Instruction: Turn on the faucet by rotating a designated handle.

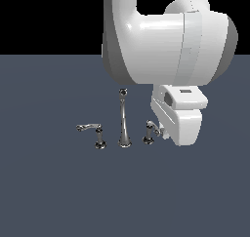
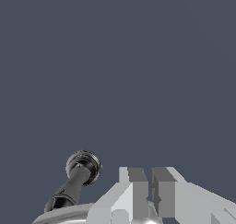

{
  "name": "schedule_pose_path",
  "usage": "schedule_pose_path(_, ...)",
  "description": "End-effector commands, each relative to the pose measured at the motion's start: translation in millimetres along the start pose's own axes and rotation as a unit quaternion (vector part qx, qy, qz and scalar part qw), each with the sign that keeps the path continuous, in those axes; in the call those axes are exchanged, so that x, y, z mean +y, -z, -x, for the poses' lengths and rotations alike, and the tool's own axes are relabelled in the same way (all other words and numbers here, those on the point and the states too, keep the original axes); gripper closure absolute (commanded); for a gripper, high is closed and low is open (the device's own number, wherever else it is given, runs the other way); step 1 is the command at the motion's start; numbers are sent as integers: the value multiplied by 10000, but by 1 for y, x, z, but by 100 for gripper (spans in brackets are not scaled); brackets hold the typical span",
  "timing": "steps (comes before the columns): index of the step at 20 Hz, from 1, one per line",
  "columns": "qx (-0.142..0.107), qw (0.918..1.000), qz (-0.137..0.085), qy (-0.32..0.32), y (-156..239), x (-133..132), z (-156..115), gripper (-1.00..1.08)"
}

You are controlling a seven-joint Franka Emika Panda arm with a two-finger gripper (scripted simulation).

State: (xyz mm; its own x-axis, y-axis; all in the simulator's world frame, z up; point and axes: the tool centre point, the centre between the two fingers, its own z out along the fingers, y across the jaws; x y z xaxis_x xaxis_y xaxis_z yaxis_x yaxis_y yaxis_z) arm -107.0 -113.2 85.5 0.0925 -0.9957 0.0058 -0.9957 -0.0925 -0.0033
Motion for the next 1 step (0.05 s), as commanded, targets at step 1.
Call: schedule_pose_path(1, -29, 9998, 15, 181, 0, 0, 23, 108)
